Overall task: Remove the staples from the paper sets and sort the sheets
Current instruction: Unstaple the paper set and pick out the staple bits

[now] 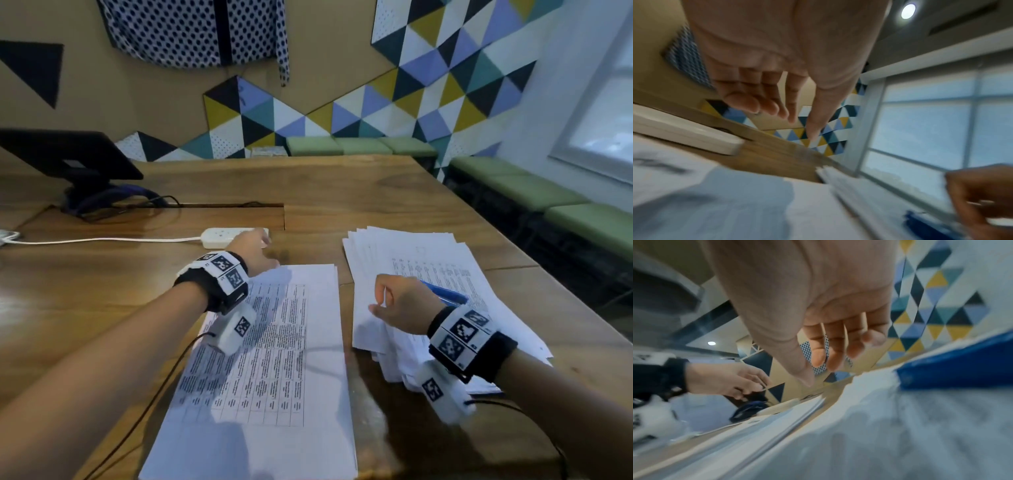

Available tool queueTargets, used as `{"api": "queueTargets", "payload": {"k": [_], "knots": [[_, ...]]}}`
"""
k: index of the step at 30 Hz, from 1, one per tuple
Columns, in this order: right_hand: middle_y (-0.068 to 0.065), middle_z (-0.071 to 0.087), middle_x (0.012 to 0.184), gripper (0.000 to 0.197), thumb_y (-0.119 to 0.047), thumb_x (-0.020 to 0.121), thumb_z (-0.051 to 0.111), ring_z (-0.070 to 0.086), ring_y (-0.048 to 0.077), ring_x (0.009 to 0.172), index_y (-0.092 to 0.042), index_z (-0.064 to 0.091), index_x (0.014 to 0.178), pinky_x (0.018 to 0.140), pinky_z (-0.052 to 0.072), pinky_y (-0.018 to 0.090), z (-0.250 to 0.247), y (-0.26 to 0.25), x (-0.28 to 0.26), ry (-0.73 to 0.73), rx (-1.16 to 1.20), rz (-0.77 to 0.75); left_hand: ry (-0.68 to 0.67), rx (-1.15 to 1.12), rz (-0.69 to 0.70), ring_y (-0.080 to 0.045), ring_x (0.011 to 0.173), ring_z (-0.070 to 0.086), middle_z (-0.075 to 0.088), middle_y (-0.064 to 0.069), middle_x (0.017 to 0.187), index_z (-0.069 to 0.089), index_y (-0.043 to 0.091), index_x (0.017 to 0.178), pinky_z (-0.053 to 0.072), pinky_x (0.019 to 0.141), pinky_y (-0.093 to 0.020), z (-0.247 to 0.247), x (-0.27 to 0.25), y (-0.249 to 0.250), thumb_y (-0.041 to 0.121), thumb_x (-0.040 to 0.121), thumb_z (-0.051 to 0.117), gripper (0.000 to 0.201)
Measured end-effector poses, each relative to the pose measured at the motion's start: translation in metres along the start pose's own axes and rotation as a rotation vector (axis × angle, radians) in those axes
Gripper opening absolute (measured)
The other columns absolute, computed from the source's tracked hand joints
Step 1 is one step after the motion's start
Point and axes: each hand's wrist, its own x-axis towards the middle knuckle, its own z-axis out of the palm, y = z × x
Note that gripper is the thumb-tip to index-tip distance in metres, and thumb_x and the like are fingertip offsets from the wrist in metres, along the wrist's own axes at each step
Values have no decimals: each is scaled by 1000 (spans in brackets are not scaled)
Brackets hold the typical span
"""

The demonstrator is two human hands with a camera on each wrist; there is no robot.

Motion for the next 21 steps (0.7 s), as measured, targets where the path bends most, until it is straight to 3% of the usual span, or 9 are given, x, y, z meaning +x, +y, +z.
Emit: {"api": "queueTargets", "payload": {"k": [2,5,8,11,15,18,21], "knots": [[-10,40,69,34,-25,85,58,44,16,75,-30,31,64,69,37,26,-10,25,6,51,-63,82,-38,-43,101,-18,88,53,60,-5,101,58,12,107,42,74,-26,8,6,33,25,81,68,30],[3,46,87,13,-26,83,56,48,27,88,-21,44,80,72,41,32,-24,52,10,77,-169,193,-142,-121,199,-18,90,58,64,-5,98,66,9,99,43,71,-24,27,18,79,21,84,65,19],[11,52,106,38,-37,80,61,52,30,100,-13,47,107,80,45,38,-29,72,11,-25,-227,287,-247,-172,219,-20,80,52,57,-5,84,65,11,86,41,61,-23,51,30,117,14,86,61,5],[10,55,115,54,-40,77,66,54,28,100,-15,41,118,80,44,35,-26,86,14,-108,-181,317,-304,-165,144,-20,64,43,40,-1,64,40,21,59,35,58,-25,80,48,138,15,85,61,34],[10,57,119,53,-39,78,68,53,24,97,-14,44,119,75,37,27,-23,94,18,-196,-155,297,-350,-209,39,-25,77,53,51,-7,72,43,9,70,42,69,-31,105,59,150,15,87,58,24],[8,56,119,51,-41,79,66,52,22,98,-17,45,118,76,37,27,-21,99,17,-180,-165,275,-344,-311,-23,-27,80,54,53,-8,76,35,15,67,42,71,-31,117,68,151,10,85,58,30],[7,56,120,51,-43,79,65,52,23,103,-18,45,119,81,39,29,-19,101,16,-167,-174,256,-363,-425,-81,-29,78,56,56,-14,78,51,4,78,45,73,-32,119,70,153,8,80,66,15]]}}
